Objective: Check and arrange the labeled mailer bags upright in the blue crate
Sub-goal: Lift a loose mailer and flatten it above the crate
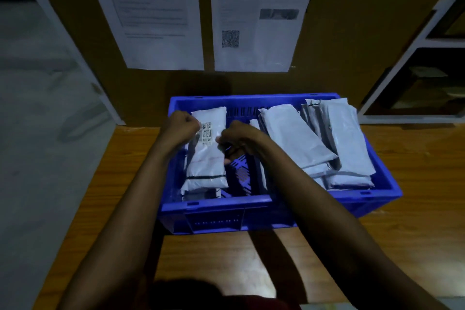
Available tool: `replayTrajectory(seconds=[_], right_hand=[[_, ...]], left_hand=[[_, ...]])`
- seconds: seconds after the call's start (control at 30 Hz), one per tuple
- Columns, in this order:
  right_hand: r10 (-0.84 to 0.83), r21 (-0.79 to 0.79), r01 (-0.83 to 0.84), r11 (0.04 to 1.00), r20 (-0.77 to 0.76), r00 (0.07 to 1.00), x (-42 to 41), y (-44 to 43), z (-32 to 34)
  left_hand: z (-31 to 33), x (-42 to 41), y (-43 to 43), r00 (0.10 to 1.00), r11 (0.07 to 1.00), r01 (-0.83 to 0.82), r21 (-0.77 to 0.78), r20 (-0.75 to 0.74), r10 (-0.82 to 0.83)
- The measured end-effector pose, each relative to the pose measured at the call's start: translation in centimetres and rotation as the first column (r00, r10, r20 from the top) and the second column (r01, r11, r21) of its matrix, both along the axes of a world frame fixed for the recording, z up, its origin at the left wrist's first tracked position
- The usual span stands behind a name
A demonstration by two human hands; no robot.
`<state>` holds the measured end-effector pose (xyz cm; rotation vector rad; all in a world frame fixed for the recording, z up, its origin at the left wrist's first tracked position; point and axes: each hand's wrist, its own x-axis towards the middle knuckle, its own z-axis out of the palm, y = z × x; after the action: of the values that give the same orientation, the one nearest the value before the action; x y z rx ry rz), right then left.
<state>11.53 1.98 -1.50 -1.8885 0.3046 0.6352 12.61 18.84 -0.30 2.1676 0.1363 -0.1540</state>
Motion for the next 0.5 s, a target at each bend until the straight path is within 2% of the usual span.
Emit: replayTrajectory(seconds=[0.23, 0.27, 0.3, 0.37, 0.5], right_hand=[[0.127, -0.008, -0.132, 0.991, -0.228, 0.965, 0.7, 3.3, -4.5], [0.152, -0.078, -0.172, 0.982, -0.217, 0.964, 0.9, 3.5, -5.0], [0.192, -0.233, -0.231, 0.945, -0.178, 0.965, 1.1, 3.7, -5.3], [0.275, -0.500, -0.273, 0.822, -0.071, 0.959, 1.1, 3.6, -5.4], [0.292, -0.533, -0.279, 0.799, -0.061, 0.954, 1.3, 2.6, -5.5]], left_hand=[[-1.1, 1.6, -0.5, 0.993, 0.999, -0.025, -0.037, -0.116, 0.020], [-1.4, 1.9, -0.6, 0.991, 0.999, -0.006, -0.045, -0.136, 0.000], [-1.6, 2.1, -0.8, 0.986, 0.999, 0.016, -0.043, -0.163, -0.023], [-2.2, 2.7, -1.1, 0.974, 0.999, 0.046, -0.014, -0.221, -0.048], [-3.2, 2.2, -1.6, 0.946, 0.998, 0.068, -0.016, -0.316, -0.069]])
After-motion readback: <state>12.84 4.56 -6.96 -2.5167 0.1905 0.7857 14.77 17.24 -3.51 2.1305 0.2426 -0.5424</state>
